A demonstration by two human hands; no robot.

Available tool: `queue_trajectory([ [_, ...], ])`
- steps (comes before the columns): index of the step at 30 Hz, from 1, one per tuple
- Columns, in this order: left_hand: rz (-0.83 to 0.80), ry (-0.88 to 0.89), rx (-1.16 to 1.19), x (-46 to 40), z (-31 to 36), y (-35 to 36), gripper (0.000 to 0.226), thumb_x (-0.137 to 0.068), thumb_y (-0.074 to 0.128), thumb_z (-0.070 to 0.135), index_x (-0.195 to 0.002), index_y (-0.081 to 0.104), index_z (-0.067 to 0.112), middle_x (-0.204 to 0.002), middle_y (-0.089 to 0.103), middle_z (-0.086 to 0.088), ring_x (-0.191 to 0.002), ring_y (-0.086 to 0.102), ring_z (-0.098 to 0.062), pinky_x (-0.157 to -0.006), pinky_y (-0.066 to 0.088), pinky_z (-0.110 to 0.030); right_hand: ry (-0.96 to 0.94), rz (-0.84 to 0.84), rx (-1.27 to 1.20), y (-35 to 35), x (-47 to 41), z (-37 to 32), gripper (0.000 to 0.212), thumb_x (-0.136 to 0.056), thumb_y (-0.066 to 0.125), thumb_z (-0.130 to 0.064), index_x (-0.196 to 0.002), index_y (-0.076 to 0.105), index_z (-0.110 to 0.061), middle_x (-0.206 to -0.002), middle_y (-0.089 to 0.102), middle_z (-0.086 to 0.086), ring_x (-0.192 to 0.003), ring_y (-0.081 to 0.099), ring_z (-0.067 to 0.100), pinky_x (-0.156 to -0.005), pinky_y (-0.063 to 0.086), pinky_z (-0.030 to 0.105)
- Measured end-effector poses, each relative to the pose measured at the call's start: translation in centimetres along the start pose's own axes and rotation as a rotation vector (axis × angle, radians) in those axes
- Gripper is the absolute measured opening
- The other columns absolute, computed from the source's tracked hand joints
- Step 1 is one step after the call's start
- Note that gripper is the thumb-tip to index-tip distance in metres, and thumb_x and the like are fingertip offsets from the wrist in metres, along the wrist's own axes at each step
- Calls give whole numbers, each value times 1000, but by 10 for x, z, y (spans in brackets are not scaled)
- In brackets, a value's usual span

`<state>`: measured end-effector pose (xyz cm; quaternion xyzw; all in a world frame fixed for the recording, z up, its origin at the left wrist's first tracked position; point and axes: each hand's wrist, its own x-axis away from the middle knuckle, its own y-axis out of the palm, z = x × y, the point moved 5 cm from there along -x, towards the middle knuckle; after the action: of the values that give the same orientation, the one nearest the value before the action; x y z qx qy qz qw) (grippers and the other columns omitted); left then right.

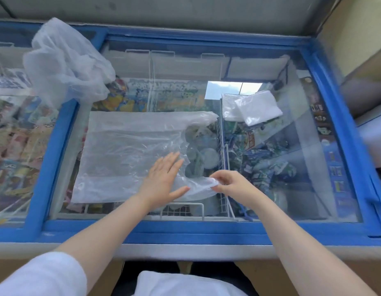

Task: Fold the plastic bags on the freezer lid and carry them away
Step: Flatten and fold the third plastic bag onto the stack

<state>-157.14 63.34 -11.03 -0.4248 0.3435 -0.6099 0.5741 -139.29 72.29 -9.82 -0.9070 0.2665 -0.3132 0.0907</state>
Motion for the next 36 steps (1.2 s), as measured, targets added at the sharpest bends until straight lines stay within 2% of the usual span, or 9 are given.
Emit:
queue_trajectory([
  [4,241,268,186,-1,55,-13,54,-80,54,46,-124,44,15,-124,53,-7,-109,50,-19,-91,46,-33,-84,-31,-281,-6,7,-18,18,-85,60,-3,-101,65,-10,-81,64,-2,-69,56,8,-68,47,19],
  [7,380,240,344,-2,66,-30,21,-89,51,30,-107,47,18,-106,49,5,-84,53,-14,-69,49,-32,-136,-124,-471,-10,10,-29,10,-85,63,-4,-94,66,-8,-83,67,2,-76,61,12,-77,49,25],
  [10,513,175,351,4,58,-46,22,-94,46,41,-95,49,19,-99,50,9,-70,54,-15,-57,49,-33,-147,-186,-619,-11,7,-39,7,-80,68,-9,-86,66,-9,-82,67,4,-78,63,16,-81,50,28],
  [15,570,180,272,13,51,-60,26,-92,51,30,-82,61,9,-88,60,-1,-82,53,-13,-72,44,-22,-112,-269,-824,-7,2,-47,11,-83,64,-8,-72,61,-11,-63,56,3,-56,51,10,-55,45,18],
  [19,518,87,439,14,39,-65,21,-90,54,24,-80,61,8,-80,58,5,-75,50,-6,-71,38,-12,-80,-279,-888,-1,-2,-45,21,-89,55,-16,-68,61,-16,-61,52,-2,-56,46,9,-58,42,18],
  [24,593,-10,338,22,31,-65,27,-88,52,30,-83,66,8,-82,54,5,-78,50,-10,-68,41,-20,-80,-245,-820,8,-3,-50,20,-90,52,-21,-83,66,-8,-79,66,3,-70,60,12,-69,50,23],
  [28,540,77,430,19,44,-61,21,-85,58,30,-98,64,16,-83,59,1,-76,53,-7,-69,43,-17,-91,-222,-685,3,0,-47,18,-87,57,-22,-73,64,-14,-75,61,1,-68,55,13,-67,44,23],
  [33,213,175,304,10,63,-19,34,-90,46,35,-110,64,15,-98,66,-1,-86,60,-16,-71,48,-25,5,304,-454,-24,3,-16,11,-97,46,-24,-103,53,-19,-98,56,-4,-83,52,9,-67,42,21],
  [36,169,70,279,10,52,0,45,-91,32,29,-118,61,8,-117,62,-7,-101,61,-24,-78,53,-33,-99,227,-151,-18,17,7,56,-87,62,-30,-135,33,-27,-136,35,-11,-115,44,8,-84,44,19],
])
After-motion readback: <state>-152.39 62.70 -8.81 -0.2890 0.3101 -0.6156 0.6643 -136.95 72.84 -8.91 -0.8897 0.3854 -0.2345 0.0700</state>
